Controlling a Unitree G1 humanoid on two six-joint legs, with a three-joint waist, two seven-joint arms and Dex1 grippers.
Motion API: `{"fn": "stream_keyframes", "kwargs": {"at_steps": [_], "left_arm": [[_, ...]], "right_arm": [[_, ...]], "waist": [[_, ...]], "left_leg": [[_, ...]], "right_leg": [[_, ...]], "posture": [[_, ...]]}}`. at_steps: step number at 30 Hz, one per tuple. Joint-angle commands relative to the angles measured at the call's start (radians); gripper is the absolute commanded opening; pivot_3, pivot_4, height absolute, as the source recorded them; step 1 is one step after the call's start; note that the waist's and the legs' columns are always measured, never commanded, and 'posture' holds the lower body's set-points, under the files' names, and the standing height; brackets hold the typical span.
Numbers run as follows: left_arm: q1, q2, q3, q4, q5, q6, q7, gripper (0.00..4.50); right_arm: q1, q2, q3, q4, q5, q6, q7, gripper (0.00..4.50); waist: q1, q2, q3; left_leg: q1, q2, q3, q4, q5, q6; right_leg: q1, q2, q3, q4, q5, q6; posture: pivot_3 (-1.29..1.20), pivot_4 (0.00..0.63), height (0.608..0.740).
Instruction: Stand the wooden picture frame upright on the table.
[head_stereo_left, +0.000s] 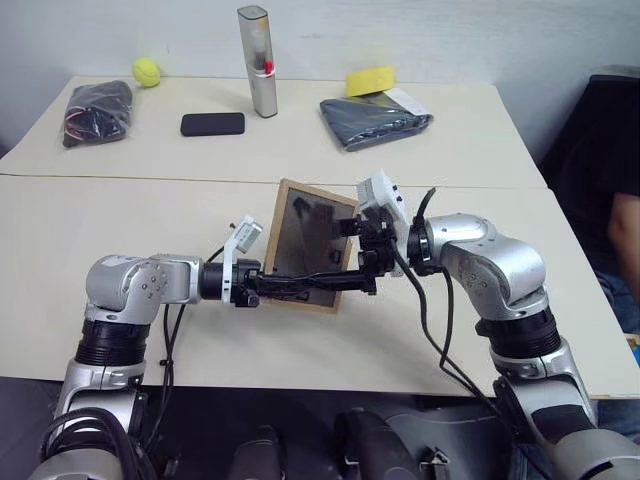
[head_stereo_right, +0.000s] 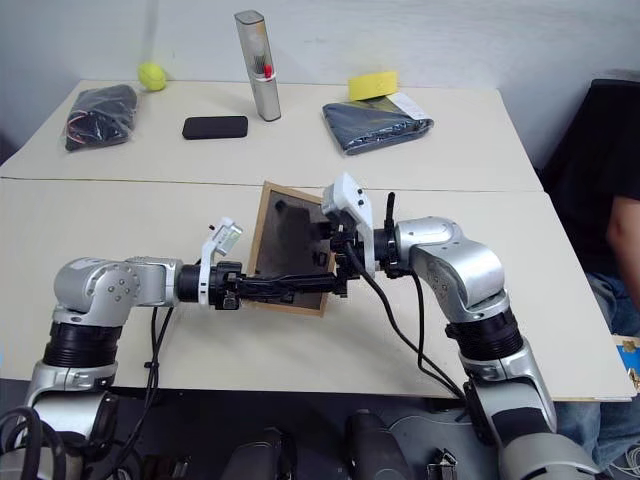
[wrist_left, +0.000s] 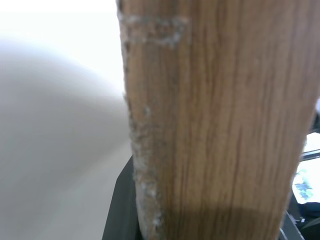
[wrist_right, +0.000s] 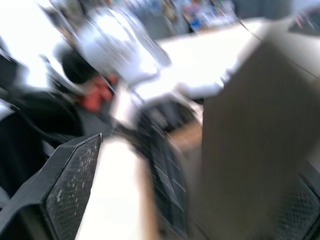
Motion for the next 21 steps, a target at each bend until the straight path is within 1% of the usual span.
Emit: {"fn": "stream_keyframes", "kwargs": {"at_steps": [1, 4, 7, 8, 10, 11, 12, 14, 15, 18, 21], "left_arm": [[-0.028, 0.030, 0.013, 0.022, 0.007, -0.037, -0.022, 0.84], [-0.038, 0.045, 0.041, 0.031, -0.018, -0.025, -0.035, 0.84], [-0.046, 0.039, 0.109, 0.011, -0.074, -0.013, -0.040, 0.84], [-0.051, 0.039, 0.133, 0.006, -0.094, 0.004, -0.038, 0.84], [-0.062, 0.048, 0.163, -0.002, -0.131, 0.050, -0.036, 0.84], [-0.066, 0.051, 0.172, -0.004, -0.145, 0.069, -0.034, 0.84], [-0.076, 0.059, 0.184, -0.001, -0.168, 0.111, -0.034, 0.84], [-0.088, 0.070, 0.194, -0.001, -0.200, 0.175, -0.034, 0.84], [-0.091, 0.073, 0.196, -0.005, -0.213, 0.200, -0.034, 0.84], [-0.102, 0.060, 0.203, -0.005, -0.234, 0.242, -0.019, 0.84], [-0.116, 0.037, 0.197, -0.006, -0.237, 0.257, 0.003, 0.84]], "right_arm": [[-0.014, -0.046, -0.080, -0.068, 0.064, 0.032, -0.029, 4.50], [0.024, -0.165, -0.037, -0.044, -0.115, -0.116, -0.063, 4.50], [0.092, -0.271, -0.006, -0.002, -0.278, -0.366, -0.047, 4.50], [0.122, -0.298, -0.004, 0.035, -0.344, -0.492, -0.056, 4.50], [0.163, -0.328, 0.001, 0.133, -0.500, -0.813, -0.130, 4.50], [0.172, -0.332, 0.002, 0.175, -0.551, -0.927, -0.160, 4.50], [0.172, -0.348, 0.015, 0.246, -0.684, -1.180, -0.273, 4.50], [0.148, -0.354, 0.032, 0.360, -0.887, -1.535, -0.466, 4.50], [0.124, -0.342, 0.034, 0.407, -0.970, -1.657, -0.563, 4.50], [0.044, -0.281, 0.033, 0.502, -1.135, -1.821, -0.779, 4.50], [-0.027, -0.234, 0.054, 0.562, -1.301, -1.926, -0.961, 4.50]], "waist": [[0.002, 0.000, 0.000], [0.003, 0.000, 0.000], [0.006, 0.000, 0.000], [0.007, -0.001, 0.000], [0.007, -0.001, 0.001], [0.005, -0.001, 0.001], [0.001, -0.001, 0.001], [-0.006, -0.001, 0.001], [-0.009, -0.001, 0.001], [-0.028, -0.002, 0.001], [-0.031, -0.002, 0.002]], "left_leg": [[0.000, 0.000, 0.000, 0.000, 0.000, 0.000], [0.000, -0.001, 0.000, 0.000, 0.000, 0.001], [-0.001, -0.001, 0.000, 0.000, -0.001, 0.002], [-0.001, -0.001, 0.000, -0.001, -0.001, 0.002], [-0.002, -0.001, 0.000, -0.001, -0.001, 0.002], [-0.002, -0.001, 0.000, -0.001, -0.001, 0.002], [-0.002, -0.001, 0.001, 0.000, -0.001, 0.001], [-0.001, -0.001, 0.002, 0.000, 0.000, 0.001], [0.000, -0.001, 0.003, 0.000, 0.000, 0.001], [0.002, -0.001, 0.003, -0.001, 0.000, -0.001], [0.003, -0.001, 0.003, 0.000, 0.001, -0.002]], "right_leg": [[0.000, -0.001, 0.000, 0.000, 0.000, 0.000], [0.000, -0.001, 0.000, -0.001, 0.000, 0.000], [0.000, -0.001, 0.000, -0.003, 0.000, 0.000], [0.000, -0.001, 0.000, -0.003, 0.000, 0.000], [0.000, 0.000, 0.000, -0.003, 0.000, 0.000], [0.000, 0.000, 0.000, -0.003, 0.000, 0.000], [0.000, 0.000, 0.000, -0.003, 0.000, 0.000], [-0.001, 0.000, 0.002, -0.002, 0.000, 0.000], [-0.001, 0.001, 0.003, -0.001, 0.000, 0.000], [-0.001, 0.002, 0.005, 0.001, 0.000, 0.000], [-0.001, 0.003, 0.005, 0.003, 0.000, 0.000]], "posture": [[0.00, 0.150, 0.740], [0.00, 0.150, 0.740], [0.00, 0.150, 0.740], [0.00, 0.150, 0.740], [0.00, 0.150, 0.740], [0.00, 0.150, 0.740], [0.00, 0.150, 0.740], [0.00, 0.150, 0.740], [0.00, 0.150, 0.740], [0.00, 0.150, 0.740], [0.00, 0.150, 0.740]]}}
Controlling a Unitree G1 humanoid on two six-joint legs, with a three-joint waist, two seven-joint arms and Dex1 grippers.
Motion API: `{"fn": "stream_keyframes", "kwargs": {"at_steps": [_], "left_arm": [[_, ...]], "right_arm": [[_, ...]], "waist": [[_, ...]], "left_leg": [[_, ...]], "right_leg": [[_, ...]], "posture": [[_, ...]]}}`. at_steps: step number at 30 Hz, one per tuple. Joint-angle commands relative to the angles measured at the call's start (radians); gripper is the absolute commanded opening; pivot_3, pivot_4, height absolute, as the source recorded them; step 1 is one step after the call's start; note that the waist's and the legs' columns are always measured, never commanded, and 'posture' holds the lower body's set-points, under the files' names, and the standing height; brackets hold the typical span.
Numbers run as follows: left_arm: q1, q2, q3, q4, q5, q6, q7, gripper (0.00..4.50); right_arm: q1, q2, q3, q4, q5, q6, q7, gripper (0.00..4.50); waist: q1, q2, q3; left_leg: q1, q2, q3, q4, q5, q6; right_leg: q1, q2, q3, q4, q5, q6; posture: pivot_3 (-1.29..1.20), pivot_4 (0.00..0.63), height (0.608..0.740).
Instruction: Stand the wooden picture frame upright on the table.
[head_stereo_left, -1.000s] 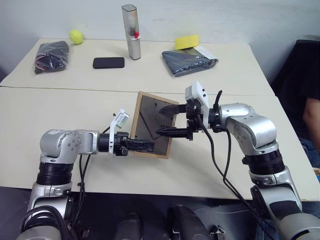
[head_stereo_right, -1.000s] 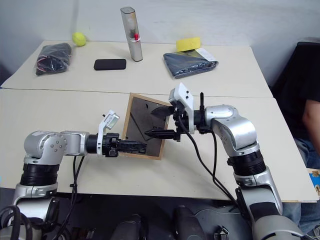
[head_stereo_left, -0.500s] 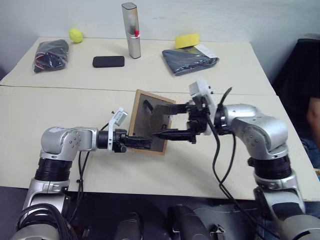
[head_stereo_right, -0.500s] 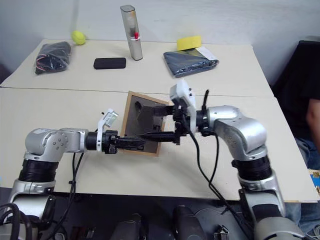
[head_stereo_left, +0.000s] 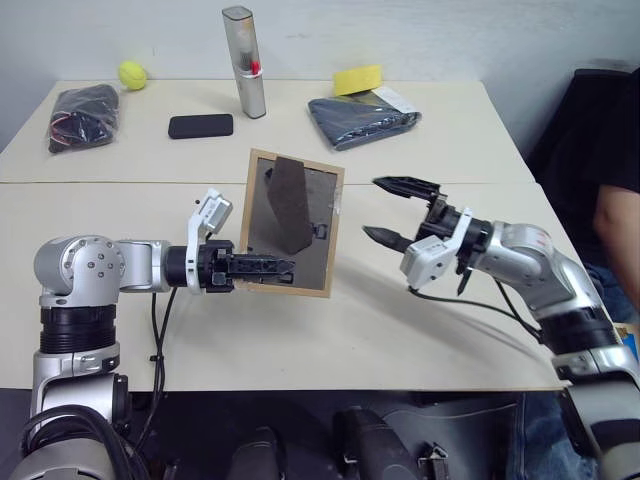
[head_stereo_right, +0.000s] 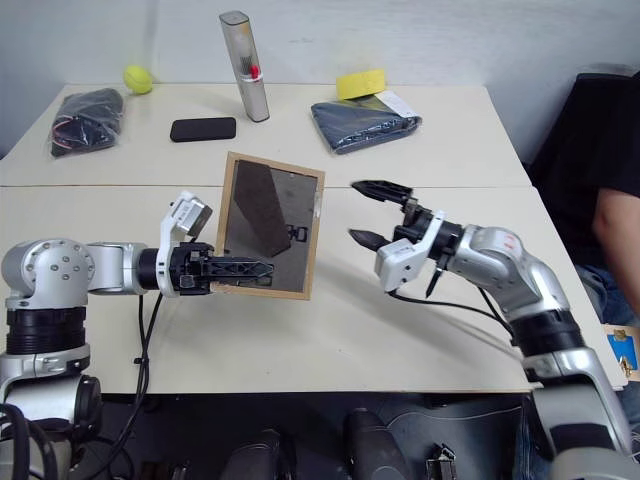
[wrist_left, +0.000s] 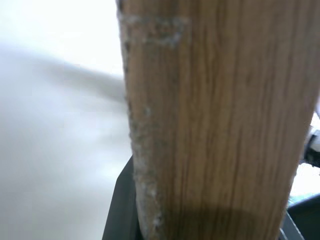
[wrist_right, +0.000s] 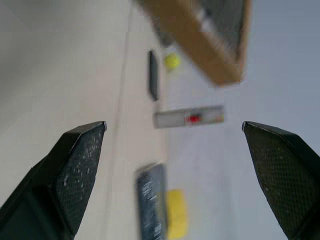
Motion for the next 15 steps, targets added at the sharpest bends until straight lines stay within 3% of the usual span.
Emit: {"fn": "stream_keyframes", "kwargs": {"at_steps": [1, 2, 5, 11, 15], "left_arm": [[-0.044, -0.014, 0.020, -0.042, -0.041, 0.015, 0.008, 0.84], [-0.049, -0.023, 0.019, -0.046, -0.046, 0.024, 0.011, 0.84], [-0.058, -0.034, 0.016, -0.050, -0.061, 0.041, 0.020, 0.84], [-0.024, 0.016, 0.003, -0.065, -0.097, 0.042, 0.021, 0.84], [0.046, 0.127, 0.016, -0.128, -0.138, 0.042, -0.019, 2.11]], "right_arm": [[-0.080, 0.042, 0.019, 0.051, -0.188, -0.129, -0.232, 4.50], [-0.105, 0.057, 0.040, 0.070, -0.240, -0.134, -0.281, 4.50], [-0.167, 0.090, 0.097, 0.116, -0.371, -0.137, -0.419, 3.91], [-0.271, 0.118, 0.173, 0.255, -0.459, -0.085, -0.575, 1.98], [-0.308, 0.099, 0.211, 0.308, -0.453, -0.091, -0.611, 1.50]], "waist": [[0.001, 0.000, 0.000], [0.002, 0.000, 0.000], [0.003, 0.000, 0.000], [-0.004, 0.000, 0.000], [-0.010, 0.000, 0.000]], "left_leg": [[0.000, 0.000, 0.000, 0.000, 0.000, 0.000], [0.000, 0.000, 0.000, 0.000, 0.000, 0.000], [0.000, 0.000, 0.000, 0.000, 0.000, 0.000], [0.000, 0.000, 0.000, 0.000, 0.001, 0.000], [0.001, 0.000, 0.000, 0.000, 0.001, -0.001]], "right_leg": [[0.000, 0.000, 0.000, 0.000, 0.000, 0.000], [0.000, 0.000, 0.000, 0.001, 0.000, 0.000], [0.000, -0.001, 0.000, 0.001, 0.000, 0.000], [-0.001, -0.001, 0.000, 0.002, -0.001, -0.001], [-0.001, 0.000, 0.000, 0.003, -0.001, -0.002]], "posture": [[0.00, 0.150, 0.740], [0.00, 0.150, 0.740], [0.00, 0.150, 0.740], [0.00, 0.150, 0.740], [0.00, 0.150, 0.740]]}}
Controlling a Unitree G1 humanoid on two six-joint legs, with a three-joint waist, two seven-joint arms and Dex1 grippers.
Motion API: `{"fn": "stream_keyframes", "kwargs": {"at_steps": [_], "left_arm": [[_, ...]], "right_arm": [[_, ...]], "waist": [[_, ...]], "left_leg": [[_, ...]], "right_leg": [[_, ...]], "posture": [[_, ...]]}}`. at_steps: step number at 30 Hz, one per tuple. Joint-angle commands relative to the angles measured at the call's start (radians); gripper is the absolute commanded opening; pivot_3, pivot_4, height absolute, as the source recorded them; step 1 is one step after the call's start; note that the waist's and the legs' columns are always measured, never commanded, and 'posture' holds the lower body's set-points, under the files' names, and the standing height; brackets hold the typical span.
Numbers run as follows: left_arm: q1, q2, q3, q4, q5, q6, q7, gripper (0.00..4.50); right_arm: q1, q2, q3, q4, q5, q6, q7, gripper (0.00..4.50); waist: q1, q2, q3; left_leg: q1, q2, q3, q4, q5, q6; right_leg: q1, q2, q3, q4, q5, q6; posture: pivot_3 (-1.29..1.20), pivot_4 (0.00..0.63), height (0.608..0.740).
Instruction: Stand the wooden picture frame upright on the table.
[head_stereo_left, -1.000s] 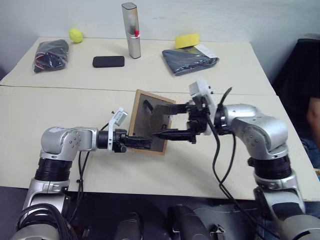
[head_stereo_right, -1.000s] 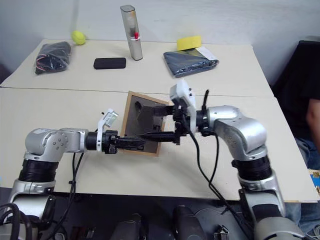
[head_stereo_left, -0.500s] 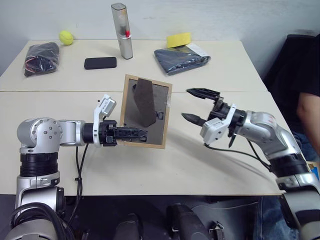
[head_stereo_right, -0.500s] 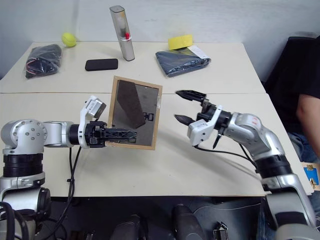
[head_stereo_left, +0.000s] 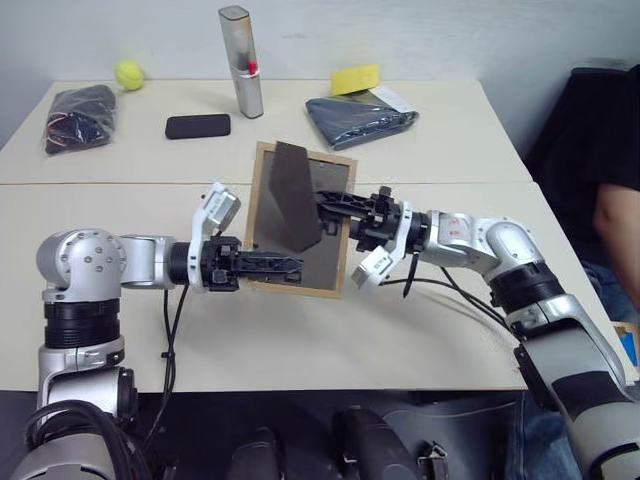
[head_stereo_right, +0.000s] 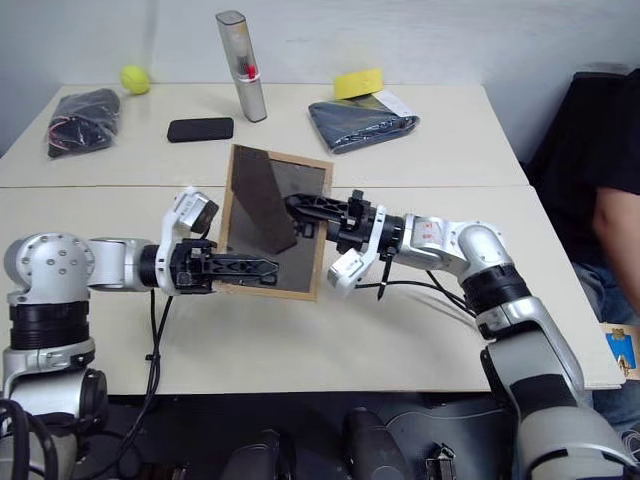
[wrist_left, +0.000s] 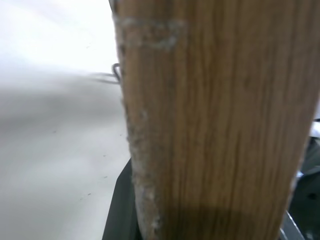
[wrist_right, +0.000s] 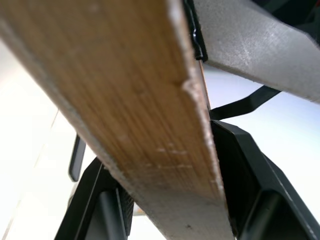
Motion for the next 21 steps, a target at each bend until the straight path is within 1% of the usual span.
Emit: {"fn": "stream_keyframes", "kwargs": {"at_steps": [1, 4, 6, 8, 9, 10, 12, 13, 14, 15, 16, 18, 19, 20, 21], "left_arm": [[0.085, 0.120, 0.036, -0.104, -0.037, 0.002, -0.050, 2.43], [0.217, 0.252, 0.118, -0.187, -0.025, -0.069, -0.099, 3.18], [0.352, 0.338, 0.201, -0.262, 0.039, -0.190, -0.128, 3.74], [0.433, 0.355, 0.345, -0.318, 0.035, -0.242, -0.116, 4.35], [0.460, 0.345, 0.419, -0.355, 0.011, -0.259, -0.110, 4.50], [0.481, 0.333, 0.467, -0.390, -0.011, -0.274, -0.105, 4.50], [0.530, 0.299, 0.523, -0.465, -0.027, -0.323, -0.095, 4.50], [0.547, 0.275, 0.529, -0.499, -0.024, -0.347, -0.070, 4.50], [0.560, 0.248, 0.527, -0.532, -0.017, -0.376, -0.038, 4.50], [0.567, 0.221, 0.520, -0.557, -0.011, -0.401, -0.005, 4.50], [0.571, 0.195, 0.507, -0.574, -0.006, -0.424, 0.025, 4.50], [0.588, 0.173, 0.486, -0.587, 0.030, -0.474, 0.053, 4.50], [0.603, 0.172, 0.486, -0.575, 0.052, -0.499, 0.054, 4.50], [0.613, 0.173, 0.486, -0.564, 0.064, -0.518, 0.056, 4.50], [0.621, 0.175, 0.489, -0.555, 0.068, -0.533, 0.056, 4.50]], "right_arm": [[-0.034, -0.032, -0.018, 0.049, 0.033, 0.026, -0.040, 1.32], [-0.048, -0.047, 0.004, 0.076, 0.059, 0.011, -0.025, 1.28], [-0.057, -0.055, 0.019, 0.103, 0.087, -0.007, 0.006, 1.28], [-0.066, -0.061, 0.025, 0.149, 0.151, -0.032, 0.060, 1.28], [-0.070, -0.052, 0.020, 0.194, 0.230, -0.041, 0.127, 1.28], [-0.072, -0.041, 0.016, 0.233, 0.312, -0.049, 0.200, 1.28], [-0.055, -0.008, 0.007, 0.275, 0.559, -0.042, 0.401, 1.28], [-0.027, 0.013, 0.003, 0.247, 0.737, 0.021, 0.564, 1.28], [0.010, 0.035, -0.008, 0.190, 0.919, 0.137, 0.747, 1.28], [0.044, 0.055, -0.027, 0.120, 1.078, 0.276, 0.904, 1.28], [0.076, 0.074, -0.056, 0.040, 1.223, 0.438, 1.022, 1.28], [0.126, 0.089, -0.088, -0.093, 1.392, 0.664, 1.164, 1.28], [0.149, 0.091, -0.095, -0.147, 1.462, 0.815, 1.222, 1.28], [0.165, 0.090, -0.101, -0.185, 1.503, 0.921, 1.260, 1.28], [0.179, 0.086, -0.107, -0.223, 1.562, 1.078, 1.286, 1.28]], "waist": [[-0.005, 0.000, 0.000], [-0.012, 0.000, 0.000], [-0.013, -0.001, 0.000], [-0.014, -0.001, 0.000], [-0.013, -0.001, 0.001], [-0.014, -0.002, 0.001], [-0.015, -0.001, 0.001], [-0.015, -0.001, 0.001], [-0.015, -0.001, 0.001], [-0.014, -0.001, 0.001], [-0.011, -0.002, 0.001], [-0.003, -0.001, 0.001], [0.001, -0.001, 0.001], [0.004, -0.001, 0.001], [0.007, -0.001, 0.001]], "left_leg": [[0.000, 0.000, 0.000, 0.000, 0.000, 0.000], [-0.001, 0.000, 0.000, 0.000, 0.000, 0.000], [-0.001, 0.000, -0.001, 0.000, 0.000, 0.000], [0.000, 0.000, -0.001, 0.000, 0.000, 0.000], [0.000, 0.000, -0.001, 0.000, 0.000, 0.000], [0.000, 0.000, -0.002, 0.000, 0.000, 0.000], [0.000, 0.000, -0.002, 0.000, 0.000, 0.000], [0.001, -0.001, -0.002, 0.000, 0.000, 0.001], [0.001, 0.000, -0.002, -0.001, 0.000, 0.001], [0.001, 0.000, -0.002, 0.000, -0.001, 0.001], [0.001, 0.000, -0.003, 0.000, -0.001, 0.001], [-0.001, 0.000, -0.006, 0.001, -0.001, 0.002], [-0.001, 0.000, -0.007, 0.002, -0.001, 0.002], [-0.001, 0.000, -0.007, 0.001, -0.002, 0.003], [-0.001, 0.000, -0.007, 0.001, -0.002, 0.003]], "right_leg": [[0.000, 0.000, 0.000, 0.000, 0.000, 0.000], [-0.001, 0.000, 0.001, 0.000, 0.000, 0.000], [-0.001, -0.001, 0.000, 0.000, 0.000, 0.000], [0.000, -0.001, 0.000, -0.001, 0.000, -0.001], [0.000, -0.001, 0.000, -0.001, -0.001, -0.001], [0.000, 0.000, -0.001, 0.000, -0.001, -0.001], [0.002, 0.000, -0.001, -0.001, 0.000, -0.001], [0.002, -0.001, -0.001, -0.001, 0.000, -0.001], [0.003, -0.001, -0.001, -0.002, 0.000, -0.001], [0.003, -0.001, -0.001, -0.001, 0.000, 0.000], [0.004, 0.000, -0.002, -0.002, 0.000, 0.000], [0.005, -0.001, -0.004, -0.001, 0.000, 0.000], [0.004, -0.001, -0.005, -0.002, 0.000, 0.000], [0.004, -0.001, -0.005, -0.002, 0.000, 0.000], [0.004, -0.001, -0.005, -0.002, 0.000, 0.000]], "posture": [[0.00, 0.150, 0.740], [0.00, 0.150, 0.740], [0.00, 0.150, 0.740], [0.00, 0.150, 0.740], [0.00, 0.150, 0.740], [0.00, 0.150, 0.740], [0.00, 0.150, 0.740], [0.00, 0.150, 0.740], [0.00, 0.150, 0.740], [0.00, 0.150, 0.740], [0.00, 0.150, 0.740], [0.00, 0.150, 0.740], [0.00, 0.150, 0.740], [0.00, 0.150, 0.740], [0.00, 0.150, 0.740]]}}
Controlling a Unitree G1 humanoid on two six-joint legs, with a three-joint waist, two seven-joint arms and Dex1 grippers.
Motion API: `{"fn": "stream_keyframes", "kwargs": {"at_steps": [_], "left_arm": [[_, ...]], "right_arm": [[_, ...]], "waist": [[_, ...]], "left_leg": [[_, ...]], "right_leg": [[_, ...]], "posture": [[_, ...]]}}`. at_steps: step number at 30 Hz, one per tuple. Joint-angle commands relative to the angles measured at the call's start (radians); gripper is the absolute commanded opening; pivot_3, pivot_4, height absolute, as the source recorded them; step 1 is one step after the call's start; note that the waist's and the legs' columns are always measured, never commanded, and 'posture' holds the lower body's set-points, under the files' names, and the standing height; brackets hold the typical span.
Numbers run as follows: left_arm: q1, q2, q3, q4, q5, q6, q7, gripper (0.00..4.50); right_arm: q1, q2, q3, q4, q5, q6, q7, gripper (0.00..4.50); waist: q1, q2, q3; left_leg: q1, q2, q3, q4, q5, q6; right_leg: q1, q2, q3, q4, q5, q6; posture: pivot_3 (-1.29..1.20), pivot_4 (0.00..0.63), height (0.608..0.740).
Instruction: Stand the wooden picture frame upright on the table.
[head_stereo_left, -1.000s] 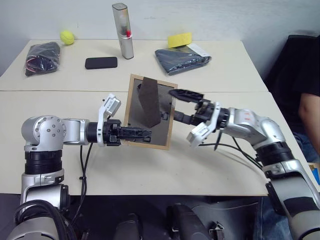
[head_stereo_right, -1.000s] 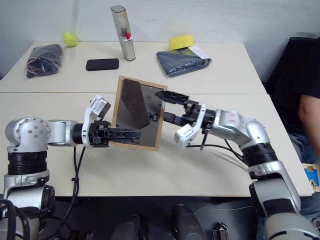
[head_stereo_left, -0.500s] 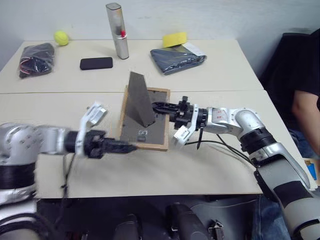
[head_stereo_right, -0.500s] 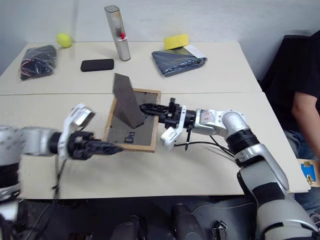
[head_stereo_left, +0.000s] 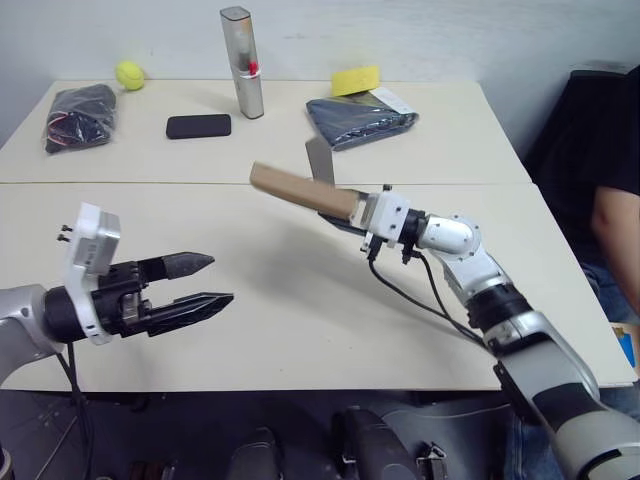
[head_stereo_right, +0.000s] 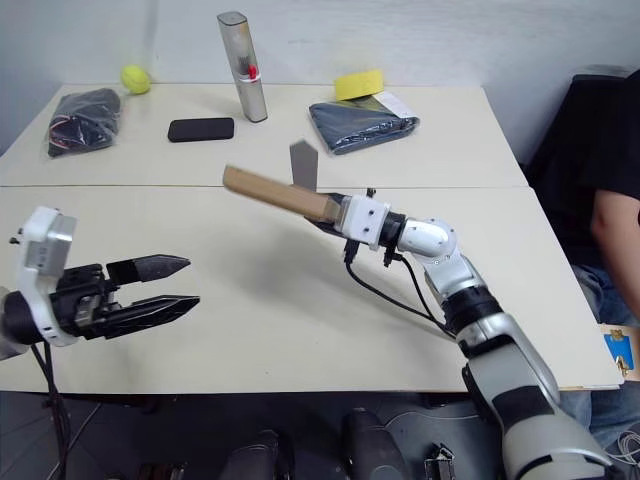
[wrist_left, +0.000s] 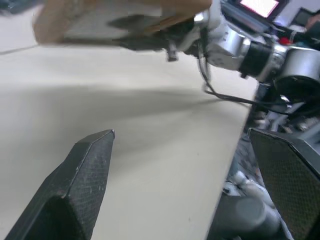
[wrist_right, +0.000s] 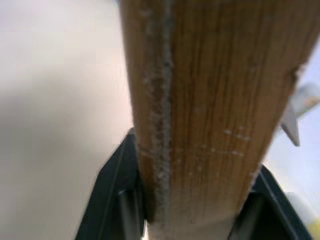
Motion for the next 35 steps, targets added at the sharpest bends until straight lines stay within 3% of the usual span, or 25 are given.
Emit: {"fn": "stream_keyframes", "kwargs": {"at_steps": [1, 4, 9, 10, 18, 22, 26, 31, 35], "left_arm": [[0.027, 0.008, 0.018, 0.017, 0.037, -0.082, 0.013, 4.50], [0.032, 0.016, 0.014, 0.024, 0.026, -0.103, 0.022, 4.50], [0.028, 0.028, 0.003, 0.025, 0.000, -0.116, 0.038, 4.50], [0.030, 0.031, 0.000, 0.025, -0.003, -0.119, 0.039, 4.50], [0.009, 0.059, -0.023, 0.053, -0.030, -0.123, 0.038, 4.50], [0.002, 0.069, -0.044, 0.057, -0.002, -0.156, 0.037, 4.50], [-0.039, 0.067, -0.067, 0.112, 0.060, -0.209, 0.075, 4.50], [-0.081, 0.058, -0.096, 0.142, 0.087, -0.245, 0.096, 4.50], [-0.116, 0.054, -0.144, 0.147, 0.117, -0.266, 0.112, 4.50]], "right_arm": [[0.025, -0.011, -0.070, -0.180, 0.239, 0.469, 0.132, 1.28], [0.038, -0.004, -0.097, -0.216, 0.296, 0.758, 0.104, 1.28], [0.081, 0.011, -0.113, -0.236, 0.305, 0.997, 0.095, 1.28], [0.088, 0.013, -0.118, -0.242, 0.301, 1.023, 0.097, 1.99], [0.156, -0.034, -0.120, -0.369, 0.216, 1.019, 0.144, 4.47], [0.261, -0.214, -0.150, -0.495, 0.118, 0.896, 0.208, 4.47], [0.370, -0.383, -0.359, -0.635, 0.261, 0.954, 0.293, 4.47], [0.346, -0.442, -0.573, -0.674, 0.474, 1.111, 0.293, 4.47], [0.360, -0.440, -0.566, -0.684, 0.447, 1.101, 0.271, 4.47]], "waist": [[0.006, 0.000, 0.000], [0.011, 0.000, 0.000], [0.012, 0.000, 0.000], [0.011, 0.000, 0.000], [0.010, 0.000, 0.000], [0.024, 0.000, 0.000], [0.043, 0.000, 0.000], [0.029, 0.001, 0.000], [0.033, 0.001, 0.000]], "left_leg": [[0.000, 0.000, -0.001, 0.000, 0.000, 0.000], [0.000, 0.000, -0.002, -0.001, 0.000, 0.000], [-0.001, 0.000, -0.002, -0.001, -0.001, 0.001], [-0.001, -0.001, -0.002, -0.002, -0.001, 0.001], [-0.001, -0.001, -0.002, -0.002, -0.001, 0.001], [-0.002, -0.001, -0.002, -0.002, -0.001, 0.001], [-0.002, -0.002, -0.002, -0.003, -0.002, 0.002], [0.001, -0.002, -0.002, -0.004, -0.004, 0.006], [0.001, -0.001, -0.003, -0.004, -0.003, 0.005]], "right_leg": [[0.000, 0.000, -0.001, 0.000, 0.000, 0.000], [0.000, -0.001, -0.001, -0.001, 0.000, 0.000], [0.000, -0.001, -0.002, -0.003, 0.000, 0.000], [0.000, -0.001, -0.002, -0.003, 0.000, 0.000], [-0.001, -0.001, -0.002, -0.003, 0.000, 0.000], [0.000, -0.001, -0.002, -0.004, 0.000, 0.000], [0.000, -0.002, -0.001, -0.007, 0.000, 0.000], [0.001, 0.000, 0.001, -0.004, 0.000, 0.000], [0.001, 0.000, 0.000, -0.004, 0.000, 0.000]], "posture": [[0.00, 0.150, 0.740], [0.00, 0.150, 0.740], [0.00, 0.150, 0.740], [0.00, 0.150, 0.740], [0.00, 0.150, 0.740], [0.00, 0.150, 0.740], [0.00, 0.150, 0.740], [0.00, 0.150, 0.740], [0.00, 0.150, 0.740]]}}
